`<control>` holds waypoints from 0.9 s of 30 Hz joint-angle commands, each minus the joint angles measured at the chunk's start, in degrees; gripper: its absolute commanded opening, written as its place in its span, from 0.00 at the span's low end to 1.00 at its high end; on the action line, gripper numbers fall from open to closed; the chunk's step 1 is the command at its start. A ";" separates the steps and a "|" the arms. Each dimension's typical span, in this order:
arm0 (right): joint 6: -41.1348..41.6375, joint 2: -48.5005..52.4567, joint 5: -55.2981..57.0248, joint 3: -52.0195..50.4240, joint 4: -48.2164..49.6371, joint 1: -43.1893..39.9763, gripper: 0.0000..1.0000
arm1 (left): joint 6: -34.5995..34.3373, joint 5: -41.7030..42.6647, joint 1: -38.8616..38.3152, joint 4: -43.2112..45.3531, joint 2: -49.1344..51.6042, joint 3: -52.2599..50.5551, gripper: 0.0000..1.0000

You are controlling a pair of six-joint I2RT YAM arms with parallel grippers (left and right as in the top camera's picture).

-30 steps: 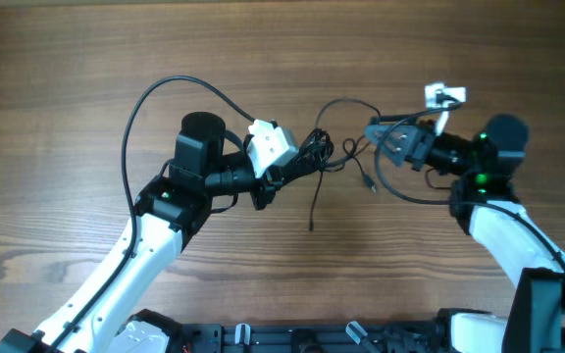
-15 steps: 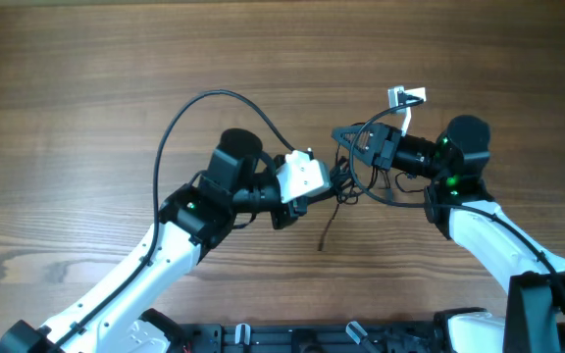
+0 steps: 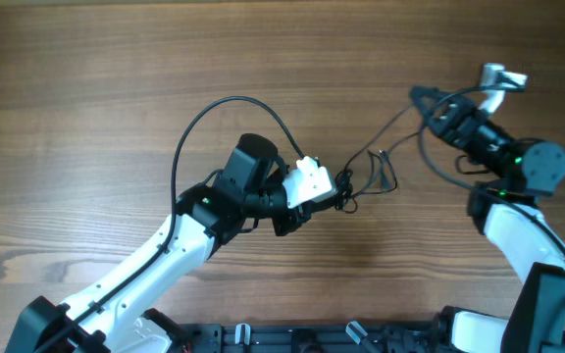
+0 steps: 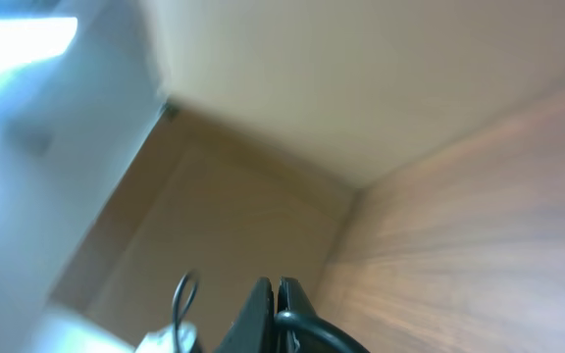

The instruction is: Untangle cables

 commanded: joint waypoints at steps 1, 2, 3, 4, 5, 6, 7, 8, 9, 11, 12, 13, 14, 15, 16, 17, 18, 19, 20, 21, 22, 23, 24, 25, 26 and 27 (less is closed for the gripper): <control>0.33 -0.22 -1.62 0.70 -11.28 -4.70 0.04 | 1.03 0.04 -0.26 -0.37 0.46 0.20 0.04; -2.29 -0.22 -1.16 0.70 -16.92 -5.53 0.04 | 1.03 0.07 -0.26 -0.42 0.55 0.20 0.04; -4.46 -0.22 1.03 0.70 -25.24 -7.04 0.04 | 1.03 0.02 -0.26 -1.09 0.57 0.20 0.04; -6.64 -0.22 3.15 0.70 -30.40 -8.48 0.04 | 1.03 -0.42 -0.26 -1.95 0.57 0.20 0.04; -9.20 -0.22 4.74 0.70 -34.34 -9.99 0.04 | 1.03 -2.21 -0.26 -3.21 0.55 0.22 0.04; -11.43 -0.22 5.60 0.70 -37.88 -12.26 0.04 | 1.03 -7.78 -0.26 -5.33 0.55 0.20 0.04; -12.52 -0.22 5.55 0.70 -39.93 -14.16 0.04 | 1.03 -13.29 -0.24 -6.71 0.55 0.20 0.04; -13.46 -0.22 4.68 0.70 -41.33 -16.50 0.04 | 1.03 -19.58 -0.24 -7.65 0.55 0.20 0.04; -13.51 -0.22 2.95 0.70 -41.94 -18.60 0.04 | 1.03 -25.44 -0.26 -8.02 0.55 0.20 0.04; -13.51 -0.22 -0.52 0.70 -41.88 -20.98 0.04 | 1.03 -29.97 -0.26 -7.34 0.55 0.20 0.04; -14.34 -0.22 -1.55 0.70 -41.88 -21.24 0.04 | 1.01 -29.77 -0.26 -6.08 0.55 0.22 0.04; -15.04 -0.22 -2.19 0.70 -41.88 -21.24 0.05 | 0.98 -29.03 -0.26 -5.27 0.55 0.22 0.04; -15.13 -0.22 -4.02 0.70 -41.88 -21.14 0.06 | 0.98 -26.67 -0.26 -3.76 0.55 0.22 0.04; -15.26 -0.22 -5.60 0.70 -41.86 -20.79 0.08 | 0.98 -23.78 -0.26 -2.29 0.55 0.22 0.04; -17.14 -0.22 -6.62 0.70 -41.88 -20.35 0.08 | 0.96 -21.57 -0.26 -1.11 0.55 0.22 0.04; -19.17 -0.22 -6.71 0.70 -41.90 -20.31 0.08 | 0.57 -21.31 -0.26 -0.15 0.55 0.22 0.04; -20.20 -0.22 -6.62 0.70 -41.92 -20.39 0.08 | 0.57 -22.25 -0.20 -0.04 0.55 0.22 0.04; -20.87 -0.22 -6.43 0.70 -41.90 -20.72 0.07 | -0.42 -28.02 -0.20 -0.39 0.55 0.22 0.04; -20.90 -0.22 -6.43 0.70 -41.90 -21.53 0.05 | -5.42 -42.36 -0.20 -1.25 0.55 0.22 0.04; -20.85 -0.22 -6.47 0.70 -41.92 -22.34 0.04 | -8.98 -53.22 -0.11 -1.88 0.55 0.22 0.04; -20.87 -0.22 -6.45 0.70 -41.92 -23.08 0.04 | -13.27 -62.51 0.02 -2.16 0.55 0.22 0.04; -20.83 -0.22 -6.45 0.70 -41.92 -23.30 0.04 | -16.06 -65.85 0.02 -2.16 0.55 0.22 0.04; -20.81 -0.22 -6.47 0.70 -41.94 -23.37 0.04 | -20.90 -67.25 0.02 -1.99 0.55 0.22 0.04; -20.81 -0.22 -6.47 0.70 -41.94 -23.30 0.05 | -28.06 -65.40 0.00 -1.31 0.55 0.22 0.04; -20.76 -0.22 -6.62 0.70 -41.94 -23.06 0.05 | -31.30 -58.49 0.00 0.31 0.55 0.22 0.04; -20.87 -0.22 -7.50 0.70 -41.92 -22.32 0.08 | -30.73 -43.95 0.00 2.82 0.55 0.22 0.04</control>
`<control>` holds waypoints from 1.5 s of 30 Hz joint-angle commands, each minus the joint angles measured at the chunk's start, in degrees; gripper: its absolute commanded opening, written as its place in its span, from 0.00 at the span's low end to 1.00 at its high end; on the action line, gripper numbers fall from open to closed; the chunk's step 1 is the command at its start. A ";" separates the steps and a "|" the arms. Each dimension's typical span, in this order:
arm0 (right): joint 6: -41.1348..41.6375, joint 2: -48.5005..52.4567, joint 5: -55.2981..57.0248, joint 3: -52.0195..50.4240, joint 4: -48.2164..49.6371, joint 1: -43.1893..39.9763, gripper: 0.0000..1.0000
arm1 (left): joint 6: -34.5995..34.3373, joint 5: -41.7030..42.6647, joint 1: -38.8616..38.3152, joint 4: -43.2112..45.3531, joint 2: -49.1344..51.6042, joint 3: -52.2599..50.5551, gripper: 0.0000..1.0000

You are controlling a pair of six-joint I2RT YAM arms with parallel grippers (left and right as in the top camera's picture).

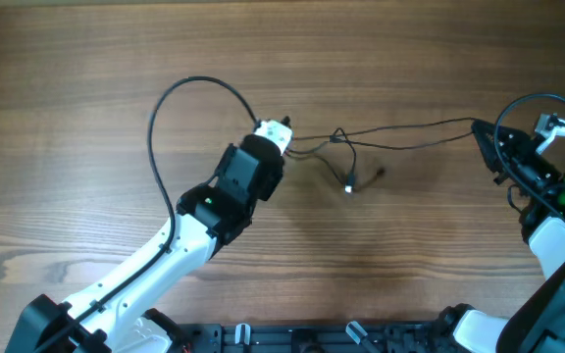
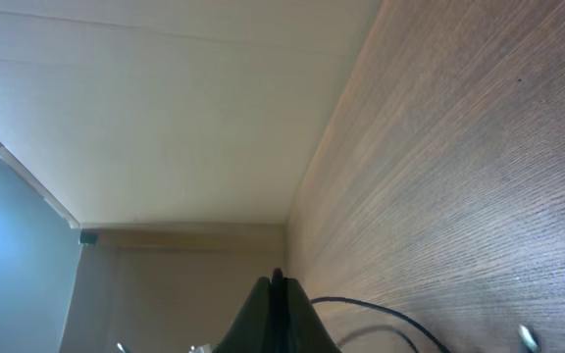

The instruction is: Untangle cables

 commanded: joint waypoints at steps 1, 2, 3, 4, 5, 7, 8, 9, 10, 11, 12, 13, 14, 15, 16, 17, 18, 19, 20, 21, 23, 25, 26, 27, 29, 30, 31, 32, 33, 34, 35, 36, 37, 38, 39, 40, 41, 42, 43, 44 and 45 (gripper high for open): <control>-1.40 -0.11 0.24 0.31 0.37 0.28 0.18 | -9.33 22.08 0.68 5.16 0.22 -0.15 0.04; -1.40 -0.11 0.24 0.31 0.35 0.59 0.40 | -9.35 26.21 0.68 6.71 0.22 -0.15 0.05; -1.42 -0.11 0.24 0.31 0.37 0.92 0.58 | -9.35 28.06 0.68 8.37 0.22 -0.15 0.05; -1.44 -0.11 -0.20 0.31 0.37 1.51 0.89 | -9.35 27.96 0.68 10.49 0.22 -0.15 0.05; -2.16 -0.11 -1.38 0.31 0.42 2.27 1.00 | -9.38 27.80 0.74 13.66 0.22 -0.15 0.05; -7.69 -0.11 -5.05 0.31 0.42 4.31 1.00 | -9.62 27.87 0.74 19.45 0.22 -0.15 0.04; -10.40 -0.11 -6.93 0.31 0.42 5.84 1.00 | -9.62 28.63 0.74 21.38 0.22 -0.15 0.04; -13.64 -0.11 -8.59 0.31 0.42 7.85 1.00 | -9.62 31.26 0.74 23.41 0.22 -0.15 0.04; -16.39 -0.11 -9.73 0.31 0.48 9.55 1.00 | -9.62 34.64 0.74 24.59 0.22 -0.15 0.04; -19.82 -0.11 -10.95 0.31 0.46 11.76 1.00 | -9.62 40.54 0.83 25.64 0.22 -0.15 0.04; -22.97 -0.11 -11.85 0.31 0.61 13.73 1.00 | -9.64 46.64 1.18 26.01 0.22 -0.15 0.04; -26.84 -0.11 -12.39 0.31 0.66 16.28 1.00 | -9.64 53.09 1.90 25.68 0.22 -0.15 0.04; -30.05 -0.11 -12.37 0.31 0.76 19.04 1.00 | -9.86 59.47 2.97 25.00 0.22 -0.15 0.04; -31.91 -0.11 -12.37 0.31 0.96 20.81 1.00 | -10.03 63.82 3.87 24.98 0.22 -0.15 0.04; -33.44 -0.11 -12.37 0.31 1.29 22.73 1.00 | -10.03 68.02 4.81 25.05 0.22 -0.15 0.04; -35.12 -0.11 -12.35 0.31 1.29 24.11 0.99 | -10.03 70.44 5.66 25.18 0.22 -0.15 0.04; -37.53 -0.11 -12.35 0.31 1.27 25.33 0.98 | -10.05 72.61 6.67 25.18 0.22 -0.15 0.04; -39.41 -0.11 -12.39 0.31 1.27 26.36 0.96 | -10.71 75.89 8.35 25.51 0.22 -0.15 0.04; -40.00 -0.11 -12.48 0.31 1.27 26.75 0.96 | -14.03 76.54 9.42 26.05 0.22 -0.15 0.04; -40.52 -0.11 -13.25 0.31 1.29 27.04 0.96 | -16.83 76.52 10.21 26.10 0.22 -0.15 0.04; -42.45 -0.11 -15.63 0.31 1.29 28.39 0.95 | -20.79 76.50 11.89 26.03 0.31 -0.15 0.04; -43.36 -0.11 -16.46 0.31 1.29 30.36 0.96 | -22.05 76.50 12.48 25.99 0.33 -0.15 0.04; -43.39 -0.11 -16.33 0.31 1.38 31.71 0.96 | -22.75 76.52 12.22 25.99 0.33 -0.15 0.04; -43.36 -0.11 -16.20 0.31 1.99 32.79 0.96 | -24.24 76.52 11.89 25.97 0.33 -0.15 0.04; -42.97 -0.11 -16.00 0.31 5.44 35.19 0.93 | -24.98 76.50 10.97 23.91 0.35 -0.15 0.06; -41.55 -0.11 -15.41 0.31 7.26 35.80 0.88 | -24.98 76.50 10.67 22.64 0.55 -0.15 0.06; -37.13 -0.11 -13.14 0.31 9.68 36.06 0.84 | -24.96 76.50 10.34 21.00 0.87 -0.15 0.06; -33.66 -0.11 -11.39 0.31 11.69 36.06 0.79 | -24.98 76.52 10.12 20.06 1.07 -0.15 0.06; -31.65 -0.11 -10.67 0.31 13.25 36.06 0.76 | -24.98 76.52 9.94 19.93 1.14 -0.15 0.06; -28.55 -0.11 -10.56 0.31 16.48 36.06 0.72 | -24.98 76.50 9.66 20.44 1.14 -0.15 0.07; -26.67 -0.11 -10.51 0.31 17.49 36.17 0.68 | -24.98 76.50 9.40 21.33 1.14 -0.15 0.11; -26.71 -0.11 -10.60 0.31 17.14 36.28 0.61 | -24.98 76.50 9.40 21.99 1.14 -0.15 0.12; -26.71 -0.11 -10.58 0.31 16.81 36.26 0.59 | -24.98 76.50 9.42 22.18 1.14 -0.15 0.11; -26.77 -0.11 -10.58 0.31 16.72 36.26 0.59 | -24.98 76.48 9.42 22.62 1.14 -0.15 0.08; -26.88 -0.11 -10.60 0.31 16.72 36.26 0.60 | -25.00 76.48 9.42 23.06 1.14 -0.15 0.05; -26.91 -0.11 -10.60 0.31 16.72 36.26 0.60 | -25.00 76.50 9.49 23.61 1.14 -0.15 0.04; -26.97 -0.11 -10.60 0.31 16.72 36.26 0.61 | -25.00 76.48 9.49 23.91 1.14 -0.15 0.04; -27.82 -0.11 -10.60 0.31 16.70 36.26 0.61 | -25.00 76.48 9.49 24.26 1.14 -0.15 0.04; -28.61 -0.11 -10.58 0.31 16.61 36.26 0.65 | -25.00 76.48 9.49 24.72 1.14 -0.15 0.04; -28.59 -0.11 -10.56 0.31 16.50 36.20 0.70 | -25.00 76.50 9.49 24.79 1.14 -0.15 0.04; -28.59 -0.11 -10.80 0.31 16.48 36.13 0.77 | -25.03 76.52 9.55 24.81 1.14 -0.15 0.04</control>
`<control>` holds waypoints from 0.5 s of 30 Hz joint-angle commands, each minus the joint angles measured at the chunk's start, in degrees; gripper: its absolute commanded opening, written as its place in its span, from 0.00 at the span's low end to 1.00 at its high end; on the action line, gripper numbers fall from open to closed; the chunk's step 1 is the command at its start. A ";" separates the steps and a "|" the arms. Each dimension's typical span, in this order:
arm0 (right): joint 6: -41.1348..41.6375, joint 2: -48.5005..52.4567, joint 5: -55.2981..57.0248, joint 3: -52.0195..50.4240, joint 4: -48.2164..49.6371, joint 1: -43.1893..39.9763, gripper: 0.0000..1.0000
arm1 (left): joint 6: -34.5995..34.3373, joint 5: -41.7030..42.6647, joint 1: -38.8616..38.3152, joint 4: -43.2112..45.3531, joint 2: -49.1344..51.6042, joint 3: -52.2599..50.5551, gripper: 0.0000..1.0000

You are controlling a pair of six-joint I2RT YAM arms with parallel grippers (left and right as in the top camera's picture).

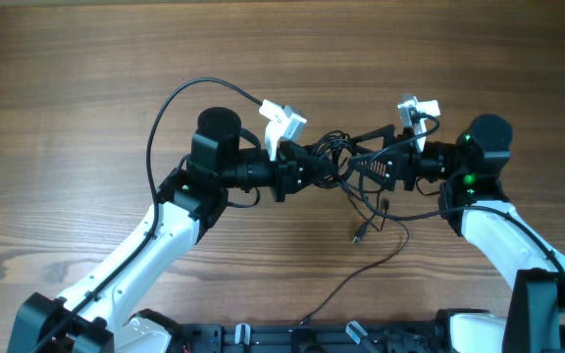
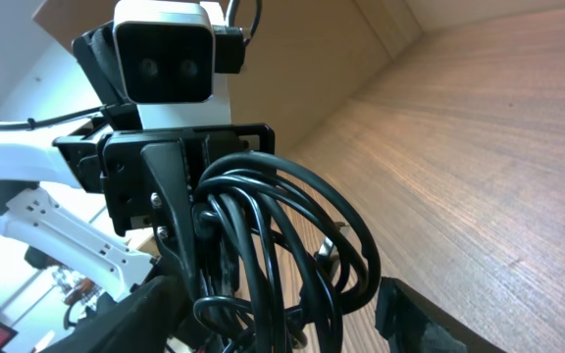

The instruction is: Untangle cables

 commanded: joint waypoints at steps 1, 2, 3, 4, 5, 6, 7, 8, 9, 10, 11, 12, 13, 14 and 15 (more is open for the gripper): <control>-0.61 -0.15 -0.48 0.42 0.09 0.13 0.82 | 0.09 1.38 0.13 0.55 0.15 0.17 0.04; -0.66 -0.15 -1.62 0.42 0.09 0.11 0.86 | 0.09 1.68 0.81 0.83 0.15 0.17 0.04; -2.32 -0.15 -3.26 0.42 0.09 0.11 0.89 | 0.11 4.85 2.23 2.49 0.15 0.17 0.04; -3.52 -0.15 -3.78 0.42 -0.04 0.11 0.90 | 0.11 7.17 2.91 3.72 0.15 0.17 0.04; -4.72 -0.15 -3.58 0.42 -1.11 0.11 0.91 | 0.11 11.26 4.02 5.81 0.15 0.17 0.04; -4.90 -0.15 -3.04 0.42 -1.66 0.11 0.91 | 0.11 13.16 4.59 6.80 0.15 0.17 0.04; -4.83 -0.15 -1.95 0.42 -2.51 0.13 0.91 | 0.13 14.23 5.05 7.13 0.15 0.17 0.04; -4.55 -0.15 -1.51 0.42 -2.89 0.31 0.89 | 0.11 14.43 5.16 7.08 0.15 0.17 0.04; -3.63 -0.15 -1.51 0.42 -2.84 0.63 0.87 | 0.11 14.40 5.05 7.08 0.15 0.17 0.04; -2.75 -0.15 -1.51 0.42 -2.62 1.16 0.84 | 0.11 14.40 4.68 7.08 0.15 0.17 0.04; -2.82 -0.15 -1.51 0.42 -2.62 2.21 0.81 | 0.11 14.40 4.11 7.08 0.17 0.17 0.04; -2.82 -0.15 -1.49 0.42 -2.47 2.89 0.80 | 0.13 14.34 3.45 7.08 0.17 0.17 0.04; -2.80 -0.15 -1.49 0.42 -2.01 3.56 0.79 | 0.13 14.34 3.04 7.08 0.17 0.17 0.04; -2.75 -0.15 -1.38 0.42 -1.22 4.31 0.68 | 0.13 14.32 2.47 7.04 0.17 0.17 0.04; -2.21 -0.15 -0.70 0.42 -0.63 4.63 0.50 | 0.13 13.49 2.01 6.51 0.17 0.17 0.04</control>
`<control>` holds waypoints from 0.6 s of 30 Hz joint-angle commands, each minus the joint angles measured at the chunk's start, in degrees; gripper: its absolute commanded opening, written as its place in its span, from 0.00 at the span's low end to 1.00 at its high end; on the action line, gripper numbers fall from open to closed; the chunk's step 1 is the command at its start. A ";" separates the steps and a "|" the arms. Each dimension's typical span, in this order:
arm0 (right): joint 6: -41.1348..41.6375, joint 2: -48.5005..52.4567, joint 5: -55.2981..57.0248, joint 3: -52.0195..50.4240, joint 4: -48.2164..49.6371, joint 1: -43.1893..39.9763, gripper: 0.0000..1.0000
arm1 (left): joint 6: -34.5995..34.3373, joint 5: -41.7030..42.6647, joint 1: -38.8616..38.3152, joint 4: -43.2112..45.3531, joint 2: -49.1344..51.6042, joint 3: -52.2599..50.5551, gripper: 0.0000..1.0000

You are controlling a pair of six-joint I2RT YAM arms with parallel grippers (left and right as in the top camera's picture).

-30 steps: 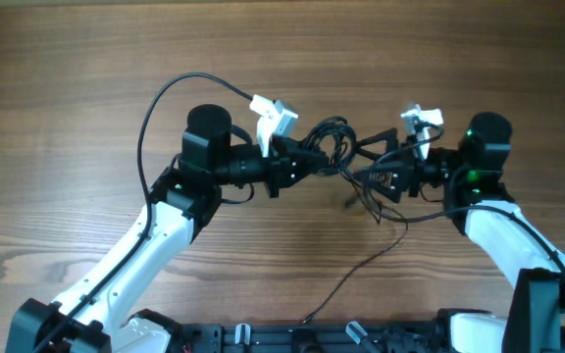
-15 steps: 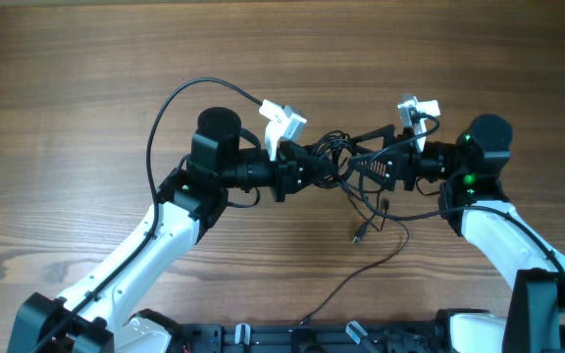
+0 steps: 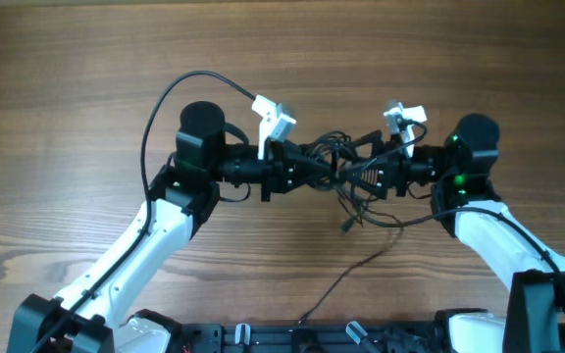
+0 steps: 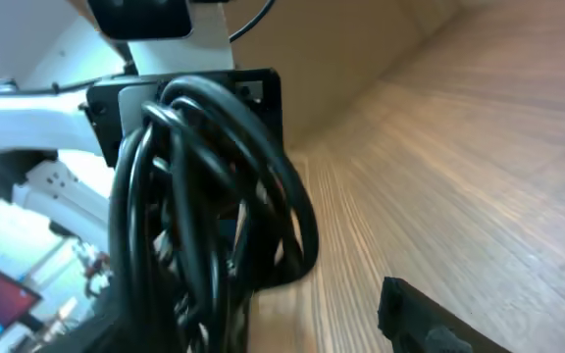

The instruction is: Untangle cables

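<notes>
A knot of black cables point(image 3: 336, 159) hangs between my two grippers above the table's middle. From the left, my left gripper point(image 3: 307, 169) is shut on it. My right gripper point(image 3: 363, 175) faces it from the right, open, with its jaws either side of the knot. In the right wrist view the cable knot point(image 4: 204, 196) fills the left half. One of my right fingers point(image 4: 430, 319) stands well clear of it at lower right. A plug end point(image 3: 345, 226) dangles below the knot. A loose tail point(image 3: 361, 265) runs down to the table's front edge.
The wooden table point(image 3: 282, 39) stretches behind the arms. The left arm's own black lead point(image 3: 165, 98) loops up over its wrist. A dark base rail point(image 3: 292, 338) lies along the front edge.
Both grippers and the knot sit a little higher in the overhead view. The knot is closer to my right wrist camera and fills more of its view. The dangling plug has risen slightly.
First my left gripper held the cable mid-table while my right gripper, shut, held a strand up at the right. Then the arms stood far apart with the cable stretched between them. Later both grippers met at mid-table around a bunched knot, right gripper open, as now.
</notes>
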 commanded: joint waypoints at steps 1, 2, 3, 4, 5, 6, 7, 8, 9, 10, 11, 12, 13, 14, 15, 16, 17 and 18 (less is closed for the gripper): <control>2.67 -0.15 2.08 0.39 1.27 0.94 0.34 | 0.13 -0.48 -1.18 -0.85 0.13 0.20 0.04; 5.11 -0.15 3.39 0.39 1.64 0.94 0.14 | 0.15 -2.91 -1.18 -2.23 0.13 0.20 0.04; 7.50 -0.15 4.70 0.39 1.92 0.94 0.06 | 0.15 -5.01 -1.18 -3.48 0.13 0.20 0.04; 10.54 -0.15 6.38 0.39 2.08 0.94 0.04 | 0.13 -9.20 -1.18 -6.21 0.13 0.20 0.04; 12.76 -0.15 7.65 0.39 2.05 0.94 0.04 | 0.13 -12.52 -1.18 -8.44 0.13 0.20 0.09; 14.80 -0.15 9.16 0.39 2.03 0.94 0.04 | 0.11 -14.86 -1.18 -10.27 0.13 0.20 0.17; 18.05 -0.15 11.21 0.39 2.03 0.94 0.04 | 0.11 -15.26 -1.18 -10.86 0.13 0.20 0.24; 22.34 -0.15 13.70 0.39 2.01 0.94 0.04 | 0.11 -15.26 -1.20 -10.78 0.13 0.20 0.40; 24.37 -0.15 14.99 0.39 2.01 0.94 0.04 | 0.11 -15.26 -1.20 -10.78 0.13 0.20 0.47; 24.81 -0.15 15.80 0.39 2.01 0.94 0.04 | 0.11 -15.23 -1.27 -10.78 0.13 0.20 0.57; 24.74 -0.15 16.33 0.39 1.79 0.94 0.04 | 0.11 -15.26 -1.57 -10.58 0.13 0.20 0.62; 24.68 -0.15 17.20 0.39 1.11 0.94 0.04 | 0.13 -15.26 -2.03 -10.29 0.13 0.20 0.63; 24.41 -0.15 19.12 0.39 -0.55 0.94 0.04 | 0.13 -15.26 -2.51 -9.60 0.13 0.20 0.63; 24.30 -0.15 21.09 0.39 -2.29 0.94 0.04 | 0.13 -15.26 -2.73 -8.98 0.13 0.20 0.62; 24.30 -0.15 23.56 0.39 -4.55 0.94 0.04 | 0.11 -15.26 -3.04 -7.63 0.11 0.20 0.57; 24.28 -0.15 23.67 0.39 -4.96 0.94 0.05 | 0.09 -15.58 -3.34 -6.14 0.11 0.20 0.53; 24.24 -0.15 22.88 0.39 -4.94 0.94 0.04 | -1.70 -19.23 -3.65 -5.64 0.11 0.20 0.49; 23.32 -0.15 22.21 0.39 -4.94 0.96 0.04 | -5.05 -25.35 -4.31 -5.70 0.11 0.20 0.48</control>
